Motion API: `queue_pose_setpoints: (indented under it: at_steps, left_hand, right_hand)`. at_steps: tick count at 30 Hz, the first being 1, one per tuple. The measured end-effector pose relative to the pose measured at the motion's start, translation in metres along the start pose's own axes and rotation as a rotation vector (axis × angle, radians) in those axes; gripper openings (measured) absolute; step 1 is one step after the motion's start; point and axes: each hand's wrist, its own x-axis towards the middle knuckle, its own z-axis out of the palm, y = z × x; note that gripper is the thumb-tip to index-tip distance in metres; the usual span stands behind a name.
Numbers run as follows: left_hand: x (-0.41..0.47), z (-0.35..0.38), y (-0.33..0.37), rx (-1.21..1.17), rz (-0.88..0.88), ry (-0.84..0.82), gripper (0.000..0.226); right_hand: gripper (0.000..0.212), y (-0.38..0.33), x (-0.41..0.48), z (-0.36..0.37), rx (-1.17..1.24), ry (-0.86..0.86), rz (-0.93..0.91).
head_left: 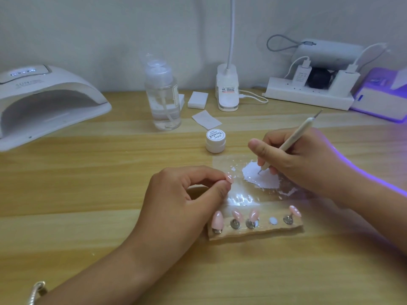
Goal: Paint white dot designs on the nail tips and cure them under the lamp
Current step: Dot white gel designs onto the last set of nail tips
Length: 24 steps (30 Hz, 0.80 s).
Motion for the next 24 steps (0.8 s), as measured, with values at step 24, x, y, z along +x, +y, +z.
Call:
queue_pose_setpoints:
  at_steps: [24]
  left_hand:
    - [-0.002,-0.001,-0.001,-0.163,0.193,-0.015,0.010]
  right_hand:
    - [0.032,-0.057,-0.037,0.015,0.516,0.191,-0.344]
